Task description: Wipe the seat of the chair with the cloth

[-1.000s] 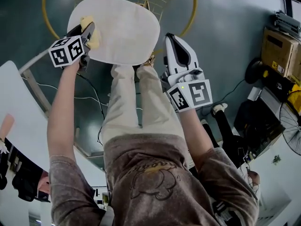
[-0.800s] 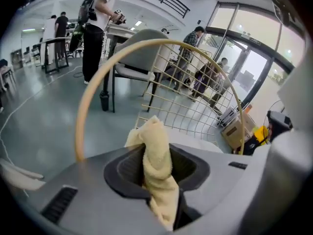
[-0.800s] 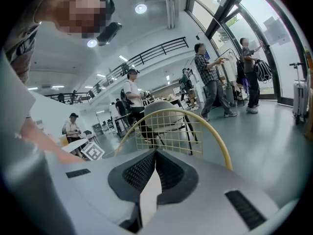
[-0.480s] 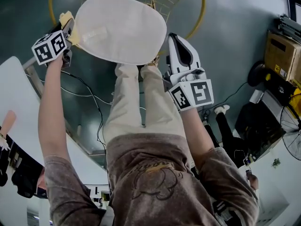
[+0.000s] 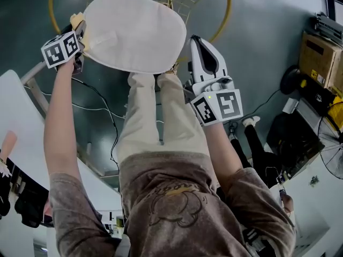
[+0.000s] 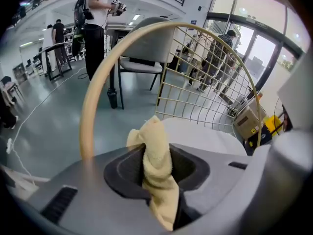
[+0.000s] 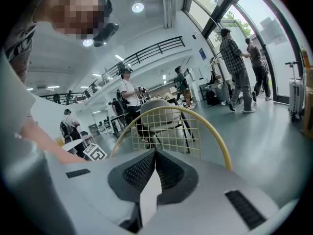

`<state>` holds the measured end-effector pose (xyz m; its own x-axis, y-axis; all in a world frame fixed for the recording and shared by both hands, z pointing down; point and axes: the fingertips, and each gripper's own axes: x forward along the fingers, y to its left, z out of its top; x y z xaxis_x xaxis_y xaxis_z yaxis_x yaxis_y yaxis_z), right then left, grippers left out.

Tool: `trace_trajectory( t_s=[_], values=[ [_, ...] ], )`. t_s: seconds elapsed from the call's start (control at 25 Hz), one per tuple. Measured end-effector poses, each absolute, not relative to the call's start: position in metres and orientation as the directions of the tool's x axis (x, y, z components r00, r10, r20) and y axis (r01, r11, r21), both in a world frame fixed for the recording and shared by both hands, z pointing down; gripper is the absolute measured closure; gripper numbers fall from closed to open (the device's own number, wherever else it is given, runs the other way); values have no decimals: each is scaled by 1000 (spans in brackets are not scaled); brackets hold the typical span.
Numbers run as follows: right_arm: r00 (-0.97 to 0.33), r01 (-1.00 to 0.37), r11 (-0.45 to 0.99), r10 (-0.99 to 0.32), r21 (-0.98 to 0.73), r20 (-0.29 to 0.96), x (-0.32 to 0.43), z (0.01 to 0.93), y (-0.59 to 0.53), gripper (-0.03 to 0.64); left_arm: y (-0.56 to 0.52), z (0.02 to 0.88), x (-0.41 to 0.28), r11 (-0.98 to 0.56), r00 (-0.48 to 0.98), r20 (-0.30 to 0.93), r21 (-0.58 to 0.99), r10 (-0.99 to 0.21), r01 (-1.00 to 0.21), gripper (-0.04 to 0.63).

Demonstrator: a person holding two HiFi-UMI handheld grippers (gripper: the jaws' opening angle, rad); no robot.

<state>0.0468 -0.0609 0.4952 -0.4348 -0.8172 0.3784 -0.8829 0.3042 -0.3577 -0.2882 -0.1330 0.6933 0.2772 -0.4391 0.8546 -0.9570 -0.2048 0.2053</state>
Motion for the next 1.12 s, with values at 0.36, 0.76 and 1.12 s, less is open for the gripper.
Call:
trace_trajectory(
  t_s=[0.36, 0.76, 1.12],
  values=[
    [-437, -882, 302, -811, -361, 388, 46, 499, -59, 589, -116, 711, -255, -237, 351, 853, 276, -386, -932, 474],
    [-435, -884, 300, -809, -359, 394, 46, 502, -54, 589, -89, 727, -185, -306, 452, 831, 359, -326, -882, 474],
    [-413, -894, 282, -822, -349, 393, 59, 498, -51, 589, -55, 738, -130, -239, 514, 803, 458, -302, -856, 476]
  ],
)
